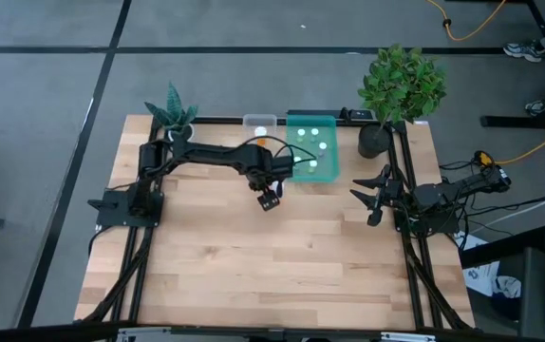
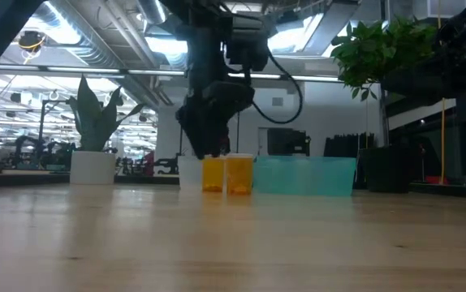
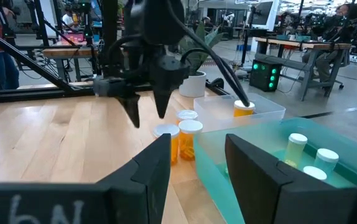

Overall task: Pick and place medicine bottles into bin by pill shape (circle, oval)
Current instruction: Put the orange capsule bottle into the transparent bin

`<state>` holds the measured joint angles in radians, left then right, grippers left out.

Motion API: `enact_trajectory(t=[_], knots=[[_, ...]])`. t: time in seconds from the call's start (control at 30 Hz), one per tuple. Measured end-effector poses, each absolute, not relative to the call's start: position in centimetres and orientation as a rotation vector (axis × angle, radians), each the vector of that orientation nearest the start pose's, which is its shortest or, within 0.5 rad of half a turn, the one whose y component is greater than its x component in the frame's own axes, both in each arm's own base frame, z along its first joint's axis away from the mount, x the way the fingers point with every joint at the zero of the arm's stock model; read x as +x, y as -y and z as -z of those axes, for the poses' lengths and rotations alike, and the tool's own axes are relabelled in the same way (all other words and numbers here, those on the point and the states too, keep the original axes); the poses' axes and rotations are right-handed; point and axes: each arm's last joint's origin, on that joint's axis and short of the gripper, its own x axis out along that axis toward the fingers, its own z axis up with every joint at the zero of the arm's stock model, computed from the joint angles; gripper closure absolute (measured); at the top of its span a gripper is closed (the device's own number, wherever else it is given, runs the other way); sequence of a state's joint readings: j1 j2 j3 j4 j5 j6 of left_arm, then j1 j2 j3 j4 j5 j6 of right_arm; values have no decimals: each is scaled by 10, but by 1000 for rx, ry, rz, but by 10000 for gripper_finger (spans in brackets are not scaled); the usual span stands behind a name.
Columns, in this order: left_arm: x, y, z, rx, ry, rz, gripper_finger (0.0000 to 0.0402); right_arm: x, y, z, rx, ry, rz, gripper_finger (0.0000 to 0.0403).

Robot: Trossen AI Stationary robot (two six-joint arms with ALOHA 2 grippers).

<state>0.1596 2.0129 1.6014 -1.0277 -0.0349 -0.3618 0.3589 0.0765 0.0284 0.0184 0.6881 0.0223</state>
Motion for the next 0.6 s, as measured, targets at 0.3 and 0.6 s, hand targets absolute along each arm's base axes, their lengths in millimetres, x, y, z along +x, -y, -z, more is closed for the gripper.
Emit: enact_trajectory(t=[0.3, 0.6], knots=[[401, -48, -203, -336, -1297, -352, 118, 95, -16, -169, 6, -22, 329, 249], [404, -52, -205, -390, -1213, -554, 118, 95, -16, -169, 6, -22, 330, 249]])
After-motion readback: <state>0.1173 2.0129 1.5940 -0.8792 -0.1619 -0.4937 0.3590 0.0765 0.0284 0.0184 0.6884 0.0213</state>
